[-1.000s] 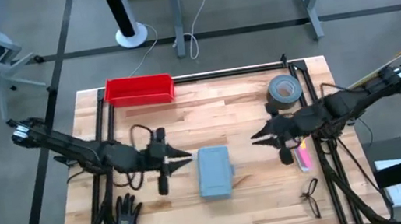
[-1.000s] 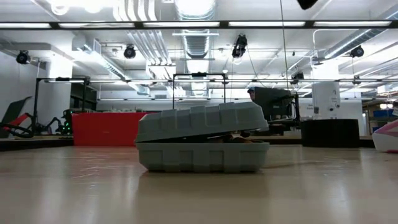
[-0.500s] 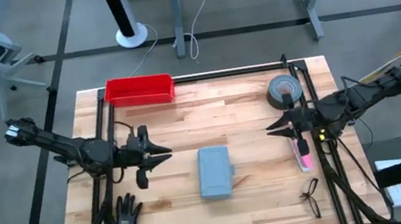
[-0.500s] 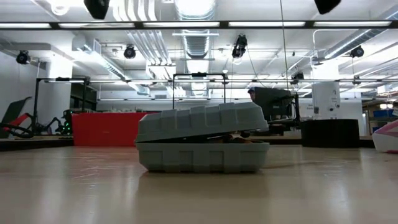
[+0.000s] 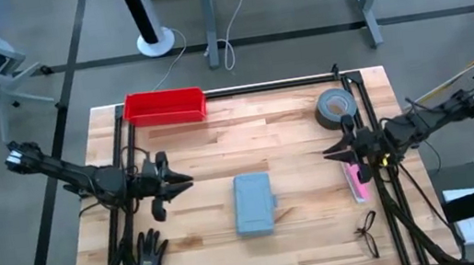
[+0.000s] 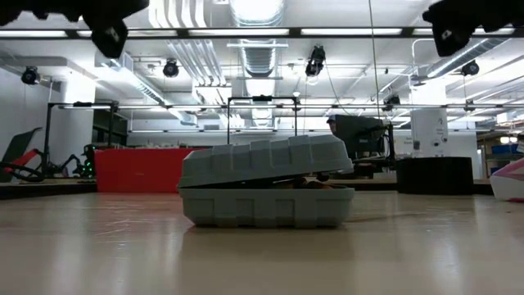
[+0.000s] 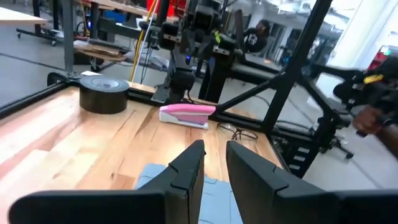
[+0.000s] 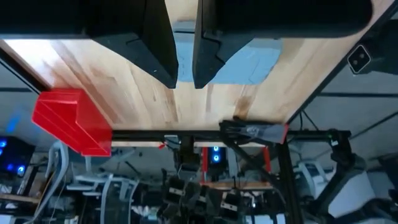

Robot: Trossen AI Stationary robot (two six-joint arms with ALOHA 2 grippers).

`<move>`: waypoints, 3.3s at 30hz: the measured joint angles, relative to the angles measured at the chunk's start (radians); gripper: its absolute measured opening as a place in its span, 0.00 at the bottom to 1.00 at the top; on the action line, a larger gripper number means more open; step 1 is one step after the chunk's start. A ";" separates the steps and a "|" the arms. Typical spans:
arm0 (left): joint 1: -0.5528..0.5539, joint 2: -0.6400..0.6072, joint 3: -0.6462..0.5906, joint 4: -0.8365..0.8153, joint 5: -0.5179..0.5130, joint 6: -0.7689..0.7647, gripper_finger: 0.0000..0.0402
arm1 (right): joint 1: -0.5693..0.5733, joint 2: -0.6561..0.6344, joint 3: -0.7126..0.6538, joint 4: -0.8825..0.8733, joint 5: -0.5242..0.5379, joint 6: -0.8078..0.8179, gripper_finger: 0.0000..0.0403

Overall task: Prefit tool cases
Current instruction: Return to Home Position

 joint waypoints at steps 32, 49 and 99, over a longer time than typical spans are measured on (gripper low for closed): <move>0.000 -0.190 -0.391 0.226 -0.010 -0.152 0.18 | 0.000 -0.291 -0.390 0.250 0.037 -0.025 0.06; 0.000 -0.185 -0.392 0.183 0.052 -0.109 0.06 | 0.000 -0.057 -0.390 0.242 -0.006 0.010 0.09; 0.092 -0.462 -0.393 0.045 -0.035 0.378 0.06 | 0.000 -0.314 -0.399 0.253 -0.006 0.001 0.13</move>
